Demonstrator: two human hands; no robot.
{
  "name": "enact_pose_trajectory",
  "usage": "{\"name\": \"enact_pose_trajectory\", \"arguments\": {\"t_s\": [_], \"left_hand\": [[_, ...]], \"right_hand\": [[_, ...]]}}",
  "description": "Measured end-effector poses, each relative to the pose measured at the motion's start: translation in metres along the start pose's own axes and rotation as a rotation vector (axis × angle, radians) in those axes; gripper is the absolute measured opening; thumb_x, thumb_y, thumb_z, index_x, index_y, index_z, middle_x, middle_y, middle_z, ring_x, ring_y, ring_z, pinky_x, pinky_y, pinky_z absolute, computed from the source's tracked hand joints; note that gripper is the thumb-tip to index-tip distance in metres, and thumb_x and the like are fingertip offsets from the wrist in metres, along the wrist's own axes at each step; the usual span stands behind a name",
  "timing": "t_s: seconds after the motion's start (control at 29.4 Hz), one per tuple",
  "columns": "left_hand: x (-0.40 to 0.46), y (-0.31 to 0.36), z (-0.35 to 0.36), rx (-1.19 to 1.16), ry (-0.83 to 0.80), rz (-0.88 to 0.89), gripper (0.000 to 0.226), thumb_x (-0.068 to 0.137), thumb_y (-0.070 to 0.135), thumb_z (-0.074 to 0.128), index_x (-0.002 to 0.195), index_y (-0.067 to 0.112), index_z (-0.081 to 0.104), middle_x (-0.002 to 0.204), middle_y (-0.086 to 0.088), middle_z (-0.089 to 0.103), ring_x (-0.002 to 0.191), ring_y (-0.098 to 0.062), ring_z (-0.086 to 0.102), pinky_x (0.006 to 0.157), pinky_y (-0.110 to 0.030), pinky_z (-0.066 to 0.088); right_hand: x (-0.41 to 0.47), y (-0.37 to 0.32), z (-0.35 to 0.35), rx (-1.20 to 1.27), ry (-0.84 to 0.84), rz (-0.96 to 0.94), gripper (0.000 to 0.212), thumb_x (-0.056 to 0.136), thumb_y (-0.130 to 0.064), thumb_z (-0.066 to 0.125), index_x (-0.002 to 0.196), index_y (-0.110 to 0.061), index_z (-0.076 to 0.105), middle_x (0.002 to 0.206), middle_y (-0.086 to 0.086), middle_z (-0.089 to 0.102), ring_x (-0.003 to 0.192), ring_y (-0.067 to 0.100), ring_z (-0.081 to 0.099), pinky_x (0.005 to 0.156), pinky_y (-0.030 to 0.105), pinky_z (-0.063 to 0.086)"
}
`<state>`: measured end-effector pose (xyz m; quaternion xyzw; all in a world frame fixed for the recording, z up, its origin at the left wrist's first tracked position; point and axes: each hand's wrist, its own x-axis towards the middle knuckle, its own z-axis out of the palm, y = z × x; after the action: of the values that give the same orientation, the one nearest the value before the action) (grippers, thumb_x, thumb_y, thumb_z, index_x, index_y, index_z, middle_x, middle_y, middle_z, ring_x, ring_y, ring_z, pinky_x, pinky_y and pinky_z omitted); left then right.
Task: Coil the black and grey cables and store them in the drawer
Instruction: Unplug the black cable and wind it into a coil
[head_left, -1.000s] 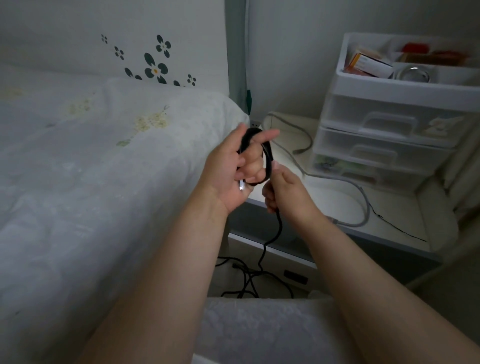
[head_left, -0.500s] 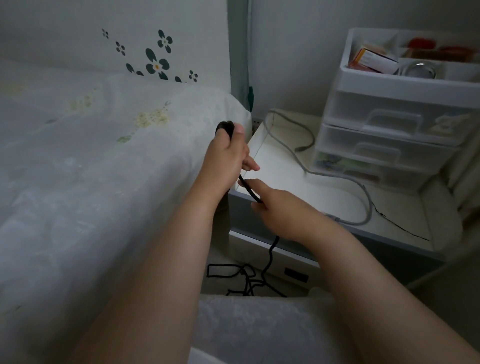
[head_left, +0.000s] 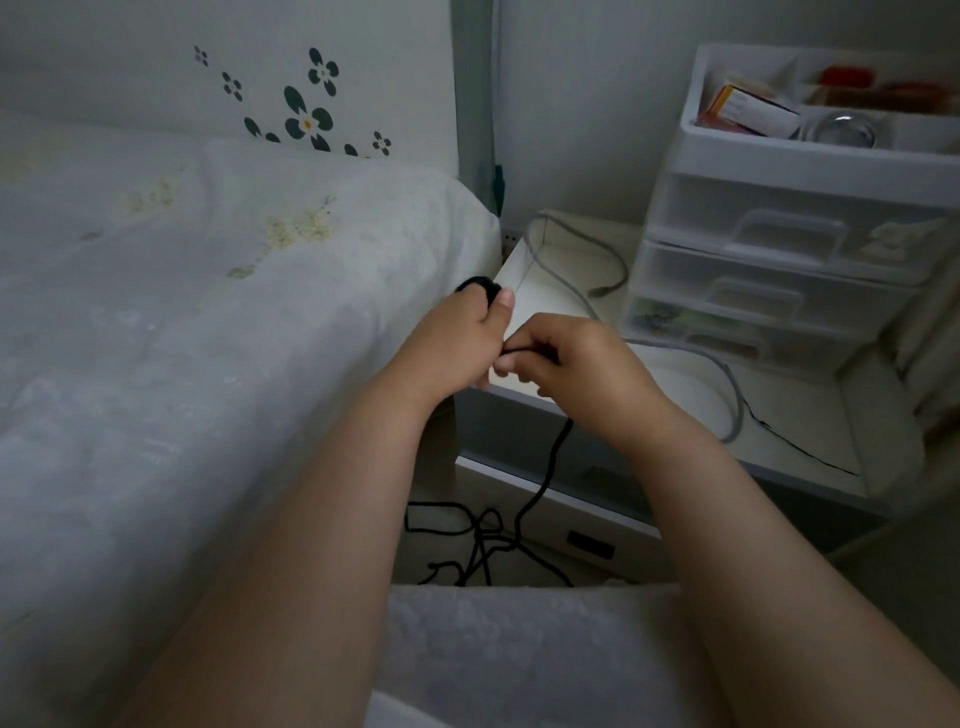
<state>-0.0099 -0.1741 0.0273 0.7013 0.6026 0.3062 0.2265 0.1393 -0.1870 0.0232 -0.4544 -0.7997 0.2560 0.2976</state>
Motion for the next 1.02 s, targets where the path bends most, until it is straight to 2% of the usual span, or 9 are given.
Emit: {"name": "enact_pose_trajectory", "arguments": {"t_s": [0.14,0.24,0.37,0.48,0.58,0.65,0.75,0.85,1.02], "left_hand": [[-0.007,0.005,-0.006,-0.180,-0.243,-0.073,0.061,0.098,0.058,0.016,0.069,0.018,0.053,0.051,0.002,0.049,0.038,-0.006,0.042,0.053,-0.025,0.038],[-0.011,0.008,-0.010,-0.320,-0.410,-0.091,0.067,0.079,0.078,0.024,0.063,0.017,0.049,0.049,0.003,0.040,0.041,-0.010,0.033,0.047,-0.021,0.035],[-0.014,0.005,-0.014,-0.376,-0.519,-0.061,0.051,0.082,0.046,0.066,0.095,-0.002,0.059,0.049,0.004,0.042,0.041,-0.010,0.035,0.043,-0.022,0.032],[-0.021,0.009,-0.016,-0.358,-0.569,-0.016,0.049,0.083,0.043,0.063,0.106,0.000,0.063,0.044,0.005,0.050,0.039,-0.009,0.045,0.049,-0.027,0.043],[-0.031,0.020,-0.014,-0.446,-0.584,0.066,0.055,0.078,0.055,0.053,0.103,0.008,0.067,0.041,0.004,0.047,0.034,-0.010,0.042,0.048,-0.023,0.043],[-0.031,0.024,-0.011,-0.506,-0.526,0.043,0.051,0.081,0.053,0.050,0.100,0.010,0.068,0.039,0.004,0.043,0.032,-0.010,0.037,0.041,-0.020,0.036],[-0.025,0.020,-0.013,-0.466,-0.336,-0.036,0.046,0.083,0.055,0.047,0.098,0.016,0.068,0.039,0.006,0.042,0.034,-0.008,0.036,0.042,-0.024,0.034],[-0.018,0.014,-0.016,-0.379,-0.200,-0.073,0.048,0.089,0.056,0.045,0.106,0.017,0.068,0.038,0.009,0.042,0.035,-0.005,0.037,0.043,-0.022,0.035],[-0.020,0.018,-0.016,-0.666,-0.367,-0.071,0.058,0.086,0.057,0.044,0.104,0.008,0.070,0.039,0.005,0.034,0.032,-0.006,0.026,0.039,-0.021,0.028]], "right_hand": [[0.004,0.004,-0.003,-0.072,0.133,0.056,0.039,0.073,-0.049,0.072,0.081,-0.015,0.054,0.066,-0.008,0.056,0.062,0.009,0.053,0.061,0.037,0.049],[0.008,0.005,-0.005,0.177,0.091,0.081,0.029,0.077,-0.031,0.075,0.088,-0.015,0.053,0.070,0.002,0.056,0.063,0.012,0.050,0.059,0.032,0.043],[0.006,0.008,-0.012,0.721,0.038,0.070,0.015,0.088,0.000,0.059,0.094,-0.014,0.058,0.073,0.002,0.055,0.065,0.012,0.054,0.061,0.023,0.048],[0.011,0.019,-0.020,0.615,0.176,0.131,0.011,0.090,-0.008,0.060,0.084,-0.017,0.060,0.073,-0.004,0.053,0.054,0.004,0.047,0.052,0.020,0.043],[0.015,0.031,-0.022,0.397,0.281,0.210,0.016,0.093,-0.023,0.057,0.078,-0.018,0.059,0.069,-0.005,0.052,0.051,0.001,0.044,0.053,0.021,0.039],[0.015,0.029,-0.021,0.429,0.270,0.217,0.038,0.099,-0.038,0.043,0.074,-0.012,0.056,0.064,0.000,0.052,0.053,0.008,0.047,0.054,0.025,0.042],[0.010,0.022,-0.023,0.557,0.033,0.265,0.070,0.095,-0.059,0.014,0.077,-0.005,0.054,0.063,0.010,0.055,0.058,0.017,0.055,0.058,0.024,0.050],[0.004,0.027,-0.021,0.608,-0.159,0.232,0.050,0.097,-0.049,0.033,0.077,-0.008,0.055,0.056,0.001,0.048,0.054,0.015,0.048,0.059,0.026,0.047],[0.008,0.026,-0.013,0.681,0.089,0.116,0.033,0.100,-0.030,0.041,0.075,-0.014,0.053,0.061,-0.005,0.044,0.058,0.008,0.039,0.064,0.024,0.038]]}}
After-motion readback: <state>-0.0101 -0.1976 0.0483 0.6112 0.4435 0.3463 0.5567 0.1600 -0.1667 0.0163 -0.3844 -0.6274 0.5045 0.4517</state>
